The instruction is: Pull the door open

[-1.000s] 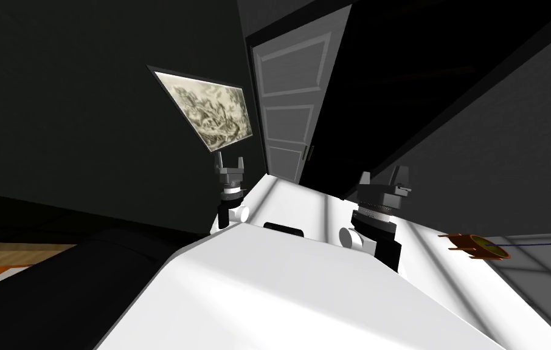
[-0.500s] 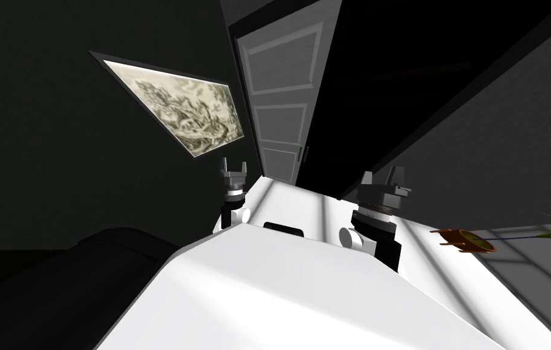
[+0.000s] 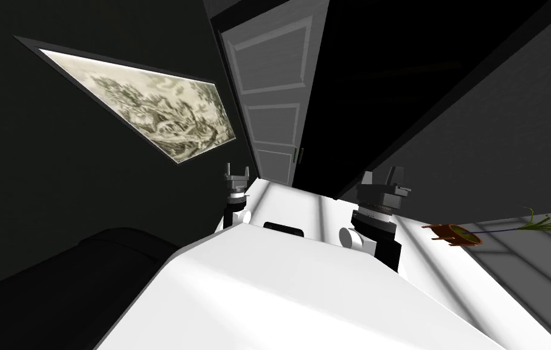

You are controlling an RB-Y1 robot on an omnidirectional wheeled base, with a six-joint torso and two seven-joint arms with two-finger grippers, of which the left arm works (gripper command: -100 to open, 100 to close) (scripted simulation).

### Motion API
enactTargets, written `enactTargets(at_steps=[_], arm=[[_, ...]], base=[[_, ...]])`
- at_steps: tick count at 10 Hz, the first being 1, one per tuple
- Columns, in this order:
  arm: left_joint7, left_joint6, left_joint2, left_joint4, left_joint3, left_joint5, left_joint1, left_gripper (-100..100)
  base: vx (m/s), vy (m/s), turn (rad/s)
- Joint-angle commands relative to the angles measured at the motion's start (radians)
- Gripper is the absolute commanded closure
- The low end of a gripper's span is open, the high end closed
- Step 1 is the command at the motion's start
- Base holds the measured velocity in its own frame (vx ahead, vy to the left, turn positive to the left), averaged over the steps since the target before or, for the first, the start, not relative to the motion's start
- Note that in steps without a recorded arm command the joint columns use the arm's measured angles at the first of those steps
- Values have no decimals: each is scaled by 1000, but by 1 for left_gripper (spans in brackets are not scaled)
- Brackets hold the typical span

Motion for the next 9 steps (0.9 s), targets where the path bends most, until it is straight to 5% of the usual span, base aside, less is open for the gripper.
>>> enactTargets(at_steps=[1, 9], arm=[[44, -12, 9, 39, -7, 22, 2, -100], [183, -60, 38, 173, -36, 93, 15, -100]], base=[[124, -52, -174], [113, -34, -106]])
